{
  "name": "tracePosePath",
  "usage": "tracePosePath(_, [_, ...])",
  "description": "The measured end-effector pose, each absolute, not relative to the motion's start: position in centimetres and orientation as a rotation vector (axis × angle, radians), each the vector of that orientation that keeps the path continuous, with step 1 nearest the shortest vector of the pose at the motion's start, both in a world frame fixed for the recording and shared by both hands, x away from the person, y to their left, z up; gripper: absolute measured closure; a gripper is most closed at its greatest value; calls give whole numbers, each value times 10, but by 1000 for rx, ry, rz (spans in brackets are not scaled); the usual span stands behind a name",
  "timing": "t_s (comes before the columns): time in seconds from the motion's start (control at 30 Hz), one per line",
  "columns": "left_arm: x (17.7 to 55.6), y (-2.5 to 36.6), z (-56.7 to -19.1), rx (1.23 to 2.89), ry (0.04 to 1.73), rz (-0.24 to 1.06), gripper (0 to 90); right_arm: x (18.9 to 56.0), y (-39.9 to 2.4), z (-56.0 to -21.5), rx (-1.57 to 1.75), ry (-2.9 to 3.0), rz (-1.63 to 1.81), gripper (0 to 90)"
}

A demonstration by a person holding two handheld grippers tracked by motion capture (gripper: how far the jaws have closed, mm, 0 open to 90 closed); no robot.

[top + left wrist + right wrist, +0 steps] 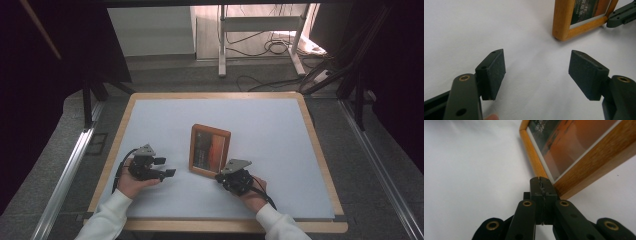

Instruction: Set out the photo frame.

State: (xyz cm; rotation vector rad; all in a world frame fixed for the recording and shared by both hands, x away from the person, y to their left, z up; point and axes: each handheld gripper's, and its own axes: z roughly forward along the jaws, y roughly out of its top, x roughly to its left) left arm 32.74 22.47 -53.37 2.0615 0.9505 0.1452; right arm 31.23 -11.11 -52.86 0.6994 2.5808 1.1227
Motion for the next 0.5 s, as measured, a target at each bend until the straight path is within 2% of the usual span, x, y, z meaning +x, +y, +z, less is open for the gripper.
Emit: tracePosePath(0.5, [329,220,-533,2071,943,144,295,314,-123,-525,717,2545,1161,900])
